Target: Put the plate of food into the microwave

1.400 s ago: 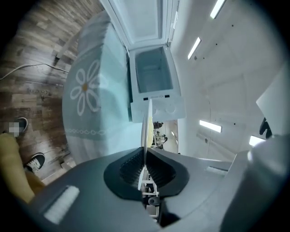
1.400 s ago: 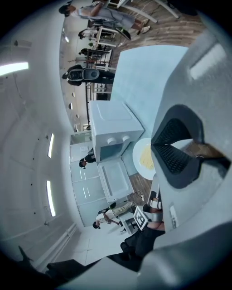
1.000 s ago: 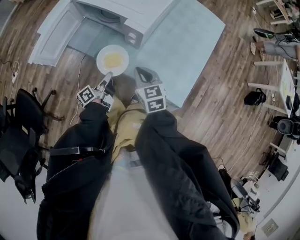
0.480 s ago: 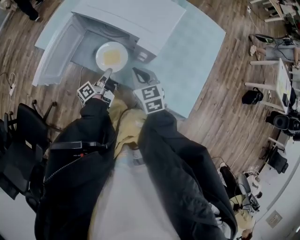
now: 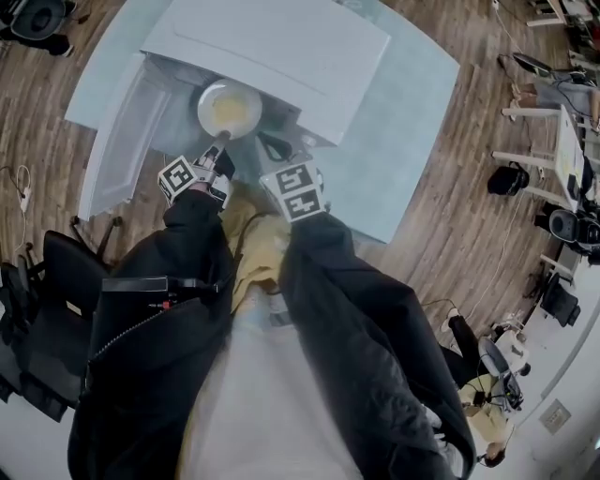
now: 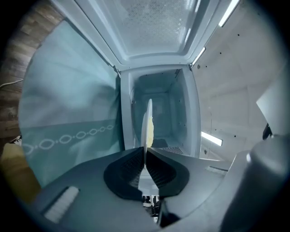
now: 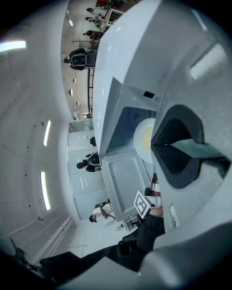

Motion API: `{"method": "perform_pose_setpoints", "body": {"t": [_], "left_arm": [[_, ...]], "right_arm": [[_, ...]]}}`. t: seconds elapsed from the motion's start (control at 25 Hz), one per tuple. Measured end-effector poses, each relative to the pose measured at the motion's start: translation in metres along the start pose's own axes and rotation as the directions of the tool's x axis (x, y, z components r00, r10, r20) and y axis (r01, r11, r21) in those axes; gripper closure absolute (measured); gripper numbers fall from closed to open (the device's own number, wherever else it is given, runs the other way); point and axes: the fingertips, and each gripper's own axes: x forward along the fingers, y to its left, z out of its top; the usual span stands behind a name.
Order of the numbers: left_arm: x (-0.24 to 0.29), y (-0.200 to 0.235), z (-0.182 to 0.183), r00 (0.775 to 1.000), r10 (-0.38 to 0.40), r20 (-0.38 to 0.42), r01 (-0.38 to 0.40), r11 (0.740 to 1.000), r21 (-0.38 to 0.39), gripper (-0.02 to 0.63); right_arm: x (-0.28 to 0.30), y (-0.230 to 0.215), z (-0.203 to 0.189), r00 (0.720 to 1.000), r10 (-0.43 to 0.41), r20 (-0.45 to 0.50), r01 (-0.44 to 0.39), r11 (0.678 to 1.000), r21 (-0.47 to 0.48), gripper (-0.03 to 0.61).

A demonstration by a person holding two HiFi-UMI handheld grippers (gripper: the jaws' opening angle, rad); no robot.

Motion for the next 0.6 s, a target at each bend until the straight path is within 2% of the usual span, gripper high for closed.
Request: {"method": "perform_pose_setpoints", "body": {"t": [0.16,0.36,0.6], "left_arm": [[0.014,0.011,0.021,1.000,0.010,-0.027,-0.010,1.000,-0.013,0.601],[0.025,0.016,0.024,0.998,0.005,-0.058,-0.007,1.000,-0.029,0.601],[0.053,0.031,0.057,0.996,0.004,-0.093,-0.009,0.999,-0.053,0.601]], "right_arm": [[0.031,0.001,0.006,1.000,0.008,-0.027,-0.008,1.000,0.015,0.580],[0.044,0.000,0.002,0.999,0.006,-0.053,-0.005,1.000,0.024,0.580],[0.088,-0.007,0.010,0.997,-0.005,-0.078,0.007,0.999,0.034,0.580]]}}
